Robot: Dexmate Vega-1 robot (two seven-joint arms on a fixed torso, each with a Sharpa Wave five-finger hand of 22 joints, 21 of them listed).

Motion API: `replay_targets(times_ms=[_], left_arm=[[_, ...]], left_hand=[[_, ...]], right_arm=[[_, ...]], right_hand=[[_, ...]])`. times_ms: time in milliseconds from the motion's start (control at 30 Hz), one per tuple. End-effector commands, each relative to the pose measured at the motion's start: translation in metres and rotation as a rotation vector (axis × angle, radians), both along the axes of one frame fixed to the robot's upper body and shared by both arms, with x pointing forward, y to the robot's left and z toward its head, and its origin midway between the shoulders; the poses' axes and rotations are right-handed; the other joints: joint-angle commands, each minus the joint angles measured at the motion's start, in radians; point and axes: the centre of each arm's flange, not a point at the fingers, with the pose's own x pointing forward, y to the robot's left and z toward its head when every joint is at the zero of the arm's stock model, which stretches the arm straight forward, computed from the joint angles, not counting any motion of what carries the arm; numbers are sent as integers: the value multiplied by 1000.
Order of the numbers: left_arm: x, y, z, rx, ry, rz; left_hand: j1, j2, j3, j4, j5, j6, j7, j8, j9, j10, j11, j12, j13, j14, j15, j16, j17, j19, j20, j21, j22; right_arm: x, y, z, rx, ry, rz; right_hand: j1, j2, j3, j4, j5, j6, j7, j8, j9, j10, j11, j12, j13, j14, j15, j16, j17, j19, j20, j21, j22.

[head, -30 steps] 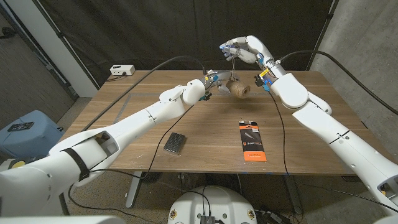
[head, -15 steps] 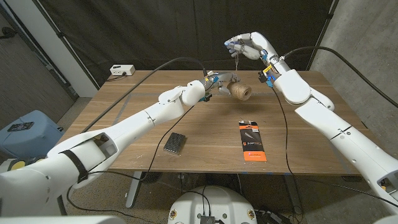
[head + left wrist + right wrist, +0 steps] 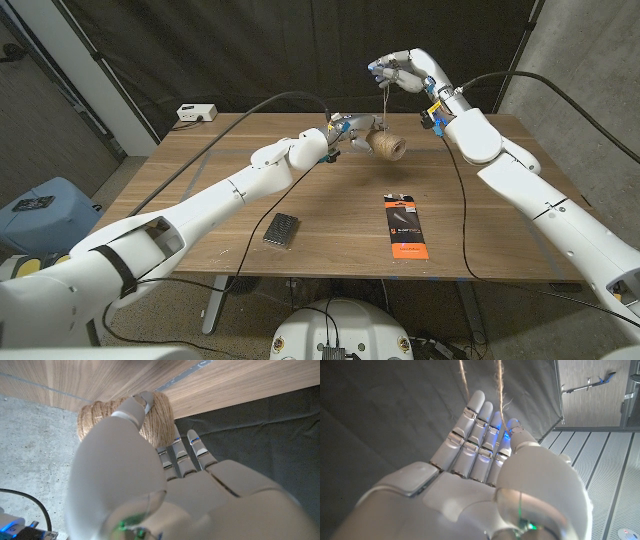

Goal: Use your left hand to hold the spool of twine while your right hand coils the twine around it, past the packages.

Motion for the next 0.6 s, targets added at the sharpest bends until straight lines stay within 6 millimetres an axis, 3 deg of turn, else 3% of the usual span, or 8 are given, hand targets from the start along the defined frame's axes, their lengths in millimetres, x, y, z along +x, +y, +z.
replay_targets(times_ms=[33,600], left_arm=[[-5,2,0,3,-4,-20],[-8,9,2,-26,-5,-26]], left_hand=[[-37,48,3,5,7,76,48,10,11,61,43,2,39,3,-7,0,2,3,-6,5,3],[-35,50,4,4,6,79,45,11,11,62,42,0,41,2,-8,0,4,2,-5,7,2]], right_arm=[[7,-10,6,11,-3,-41],[14,-30,12,24,-10,-107]], right_hand=[[8,-4,6,-2,-2,8,5,0,5,4,-5,-1,5,2,-95,-4,4,-2,-57,7,3],[7,-3,5,-1,-3,9,1,-3,6,3,-7,-6,6,3,-94,-7,6,-5,-57,11,3]])
